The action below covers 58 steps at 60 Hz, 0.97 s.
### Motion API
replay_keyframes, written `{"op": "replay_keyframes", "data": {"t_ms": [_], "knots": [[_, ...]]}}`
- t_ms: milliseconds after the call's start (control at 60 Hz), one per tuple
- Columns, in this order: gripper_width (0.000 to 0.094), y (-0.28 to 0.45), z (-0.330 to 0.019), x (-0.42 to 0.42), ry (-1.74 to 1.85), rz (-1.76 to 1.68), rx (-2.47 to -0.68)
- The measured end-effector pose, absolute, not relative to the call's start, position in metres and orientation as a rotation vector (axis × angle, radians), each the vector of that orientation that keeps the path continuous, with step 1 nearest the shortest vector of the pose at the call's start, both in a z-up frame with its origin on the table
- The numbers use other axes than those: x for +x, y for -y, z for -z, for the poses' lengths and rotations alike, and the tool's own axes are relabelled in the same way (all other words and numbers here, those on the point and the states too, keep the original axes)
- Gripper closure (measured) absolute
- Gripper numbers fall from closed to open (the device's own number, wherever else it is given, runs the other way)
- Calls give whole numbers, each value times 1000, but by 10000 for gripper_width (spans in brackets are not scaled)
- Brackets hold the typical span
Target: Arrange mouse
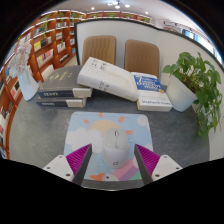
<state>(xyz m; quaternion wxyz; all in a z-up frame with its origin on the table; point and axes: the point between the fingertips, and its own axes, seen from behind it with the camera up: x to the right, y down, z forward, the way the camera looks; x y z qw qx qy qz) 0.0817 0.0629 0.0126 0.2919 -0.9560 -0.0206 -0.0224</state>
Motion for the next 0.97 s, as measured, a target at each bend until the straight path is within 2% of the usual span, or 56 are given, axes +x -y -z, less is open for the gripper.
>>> {"op": "replay_keyframes", "data": {"t_ms": [300,400,700,967], "knots": [[83,-15,-148,44,2,67,-2356],[85,0,-175,34,-9,88,-2322],[86,46,-221,-9,1,78,-2254],[88,77,-229,-36,6,64,-2236]]}}
